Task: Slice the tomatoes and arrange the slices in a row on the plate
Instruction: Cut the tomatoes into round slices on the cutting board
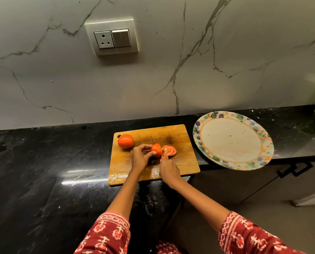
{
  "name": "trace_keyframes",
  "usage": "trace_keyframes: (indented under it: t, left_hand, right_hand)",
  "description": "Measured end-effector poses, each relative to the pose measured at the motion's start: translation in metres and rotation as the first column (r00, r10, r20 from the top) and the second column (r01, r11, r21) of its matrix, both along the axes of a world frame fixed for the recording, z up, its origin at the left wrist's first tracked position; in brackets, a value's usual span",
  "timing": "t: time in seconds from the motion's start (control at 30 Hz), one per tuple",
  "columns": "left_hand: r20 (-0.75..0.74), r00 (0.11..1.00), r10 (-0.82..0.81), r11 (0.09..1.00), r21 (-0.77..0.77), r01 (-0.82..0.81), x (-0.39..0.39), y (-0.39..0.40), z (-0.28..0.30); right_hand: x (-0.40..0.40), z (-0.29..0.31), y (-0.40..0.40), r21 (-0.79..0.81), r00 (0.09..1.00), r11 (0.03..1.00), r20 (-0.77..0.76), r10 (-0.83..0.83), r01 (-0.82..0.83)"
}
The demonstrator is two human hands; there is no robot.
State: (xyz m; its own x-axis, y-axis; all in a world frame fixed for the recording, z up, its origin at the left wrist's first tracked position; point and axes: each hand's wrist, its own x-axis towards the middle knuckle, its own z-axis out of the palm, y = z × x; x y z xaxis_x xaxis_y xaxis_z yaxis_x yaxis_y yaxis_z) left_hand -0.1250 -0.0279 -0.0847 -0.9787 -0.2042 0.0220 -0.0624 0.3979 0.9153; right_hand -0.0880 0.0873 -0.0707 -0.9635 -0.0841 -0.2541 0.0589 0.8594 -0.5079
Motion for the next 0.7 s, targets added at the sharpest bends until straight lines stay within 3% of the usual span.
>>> trace_keyframes:
  t: [0.23,0.4,0.7]
  left_hand:
    - [-0.05,0.995,-0.086,0.987,-0.144,0.078,0.002,0.004,0.003]
    - [-0.092,0.994,-0.065,0.979,-0.196,0.046,0.0,0.006,-0.001]
    - [-0.019,0.999,0.025,0.996,-0.084,-0.027,-0.009,0.0,0.001]
  right_hand:
    - [-0.004,0.003,-0.002,0.018,1.0,1.0,0.025,0.001,-0.002]
    - [-0.011,0.01,-0.005,0.018,0.996,1.0,0.087,0.007,-0.008]
    - [0.012,-0.001,0.02,0.133,0.988,0.979,0.012,0.156,-0.156]
